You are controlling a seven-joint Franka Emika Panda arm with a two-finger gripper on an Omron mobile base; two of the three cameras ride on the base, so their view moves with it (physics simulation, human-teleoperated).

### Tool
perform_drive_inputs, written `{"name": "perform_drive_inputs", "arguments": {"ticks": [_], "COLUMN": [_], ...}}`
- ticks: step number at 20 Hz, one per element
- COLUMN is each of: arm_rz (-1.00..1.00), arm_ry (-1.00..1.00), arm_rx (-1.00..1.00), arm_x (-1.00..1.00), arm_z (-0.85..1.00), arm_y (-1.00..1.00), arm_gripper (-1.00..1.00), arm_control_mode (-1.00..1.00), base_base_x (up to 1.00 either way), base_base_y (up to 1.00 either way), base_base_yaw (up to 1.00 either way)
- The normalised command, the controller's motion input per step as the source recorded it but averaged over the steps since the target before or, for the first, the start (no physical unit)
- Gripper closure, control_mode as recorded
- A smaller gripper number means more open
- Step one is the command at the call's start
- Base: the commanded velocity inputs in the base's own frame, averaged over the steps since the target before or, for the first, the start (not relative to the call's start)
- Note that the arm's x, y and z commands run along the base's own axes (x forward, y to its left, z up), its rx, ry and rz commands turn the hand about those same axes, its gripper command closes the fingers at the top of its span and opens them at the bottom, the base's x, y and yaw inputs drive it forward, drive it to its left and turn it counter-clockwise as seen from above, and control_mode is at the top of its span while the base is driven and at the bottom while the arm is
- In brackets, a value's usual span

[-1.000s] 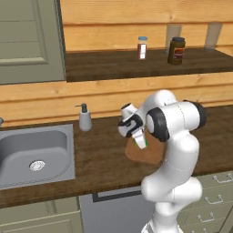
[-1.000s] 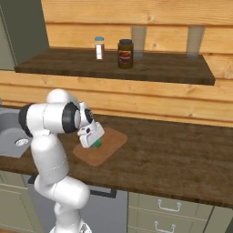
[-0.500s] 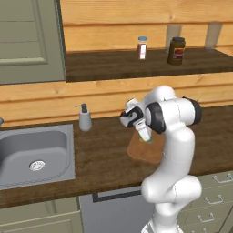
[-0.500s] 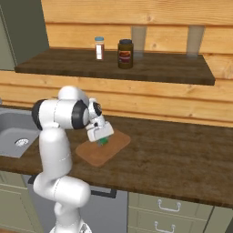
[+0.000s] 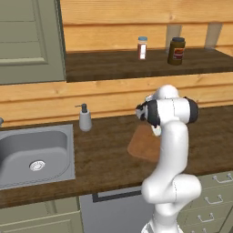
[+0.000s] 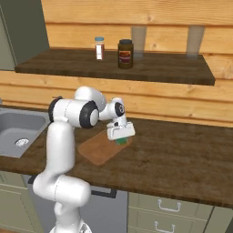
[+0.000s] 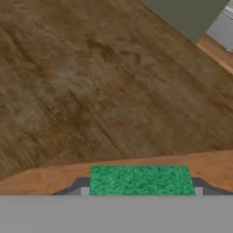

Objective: Pick up the sponge from the counter and clean the cutting board by briefly scrubbing or pressing down on the cutting board. Once finished, release the sponge.

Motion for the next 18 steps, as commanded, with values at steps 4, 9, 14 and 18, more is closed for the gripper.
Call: {"name": "perform_drive_inputs", "arguments": {"ticks": [4, 9, 14, 18], "arm_rz": [-0.39, -0.4, -0.54, -0.34], "arm_ry": [-0.05, -0.3, -0.78, -0.72], "arm_rx": [-0.43, -0.45, -0.08, -0.39], "arm_x": [0.58, -0.09, -0.4, -0.07], "arm_z": [-1.0, -1.0, 0.41, -0.45], "arm_y": [0.49, 0.98, 0.56, 0.93], "arm_gripper": [1.0, 1.0, 1.0, 1.0], "arm_control_mode": [-1.0, -1.0, -1.0, -1.0], "base_base_x": [0.0, 0.0, 0.0, 0.0], "base_base_y": [0.0, 0.0, 0.0, 0.0], "base_base_yaw": [0.0, 0.0, 0.0, 0.0]}}
